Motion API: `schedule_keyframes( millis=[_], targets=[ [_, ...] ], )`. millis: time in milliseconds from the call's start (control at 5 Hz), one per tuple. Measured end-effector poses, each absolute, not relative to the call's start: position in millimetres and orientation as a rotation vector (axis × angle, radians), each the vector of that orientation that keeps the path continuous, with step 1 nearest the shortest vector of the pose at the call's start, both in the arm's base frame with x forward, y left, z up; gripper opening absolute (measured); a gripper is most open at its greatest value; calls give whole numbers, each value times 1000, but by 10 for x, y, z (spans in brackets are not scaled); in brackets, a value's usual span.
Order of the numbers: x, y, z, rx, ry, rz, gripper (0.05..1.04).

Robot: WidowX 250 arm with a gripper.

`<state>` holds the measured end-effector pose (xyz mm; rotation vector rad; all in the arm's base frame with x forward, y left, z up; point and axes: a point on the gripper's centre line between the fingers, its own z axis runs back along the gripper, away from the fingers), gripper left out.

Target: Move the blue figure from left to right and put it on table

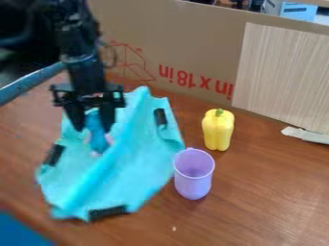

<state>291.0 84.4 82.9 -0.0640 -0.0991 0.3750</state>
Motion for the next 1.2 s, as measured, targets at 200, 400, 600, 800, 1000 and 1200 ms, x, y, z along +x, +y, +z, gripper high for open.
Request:
schedule_keyframes(
  millis=[200, 400, 600, 800, 1000, 1200],
  targets=[
    [2881, 349, 1053, -24, -132, 305, 636],
    [2793, -13, 1123, 44, -150, 238, 636],
    [2690, -555, 1054, 73, -141, 83, 636],
    [2575, -840, 934, 119, -137, -1, 636],
    [2481, -890, 860, 145, -139, -11, 636],
    [2529, -755, 923, 75, -132, 13, 636]
  ],
)
